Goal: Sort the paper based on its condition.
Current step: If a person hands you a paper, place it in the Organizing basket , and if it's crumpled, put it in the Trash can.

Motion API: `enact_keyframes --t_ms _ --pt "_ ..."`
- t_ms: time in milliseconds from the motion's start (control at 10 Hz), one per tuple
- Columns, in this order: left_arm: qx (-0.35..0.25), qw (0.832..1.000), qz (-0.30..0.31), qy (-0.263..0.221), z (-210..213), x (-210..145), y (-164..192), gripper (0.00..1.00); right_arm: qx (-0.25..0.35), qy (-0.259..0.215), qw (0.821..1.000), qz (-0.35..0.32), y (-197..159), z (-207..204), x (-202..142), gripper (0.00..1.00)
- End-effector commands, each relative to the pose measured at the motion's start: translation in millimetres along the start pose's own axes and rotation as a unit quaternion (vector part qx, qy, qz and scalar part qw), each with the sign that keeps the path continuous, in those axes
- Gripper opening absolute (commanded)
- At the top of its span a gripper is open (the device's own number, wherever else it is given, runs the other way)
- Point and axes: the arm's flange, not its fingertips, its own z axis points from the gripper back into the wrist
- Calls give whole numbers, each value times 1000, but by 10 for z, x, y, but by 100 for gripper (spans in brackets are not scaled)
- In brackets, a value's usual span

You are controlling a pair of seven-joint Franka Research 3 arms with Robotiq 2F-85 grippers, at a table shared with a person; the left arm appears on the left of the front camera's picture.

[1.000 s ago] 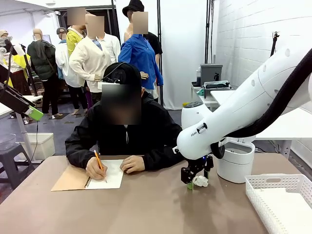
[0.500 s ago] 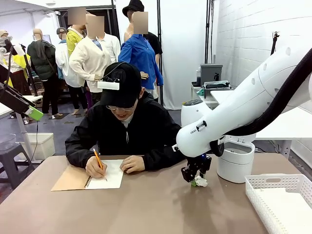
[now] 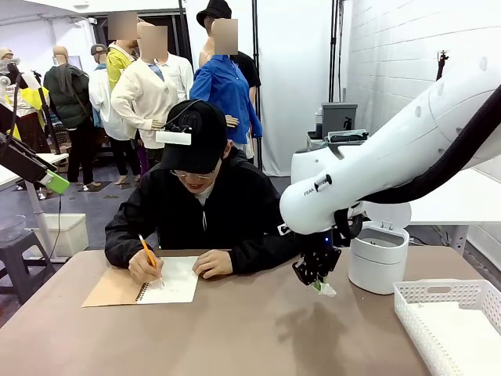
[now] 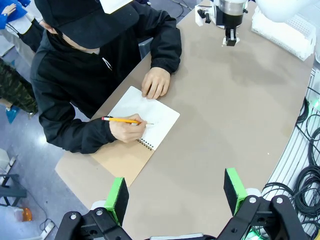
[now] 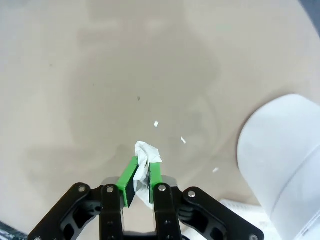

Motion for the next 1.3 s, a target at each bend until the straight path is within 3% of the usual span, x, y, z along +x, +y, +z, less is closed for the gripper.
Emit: enact_keyframes --t_ms 0,500,1000,1200 --pt "0 1000 2 -1 6 -5 9 100 11 -6 1000 0 12 289 -46 10" --pt "0 1000 2 -1 6 -5 9 100 85 -65 993 53 -218 1244 -184 10" --pt "0 1000 2 -1 6 -5 9 100 72 -95 992 39 -485 1811 -87 10" --pt "0 1000 2 -1 6 -5 9 100 23 -107 993 46 -680 1865 -56 10"
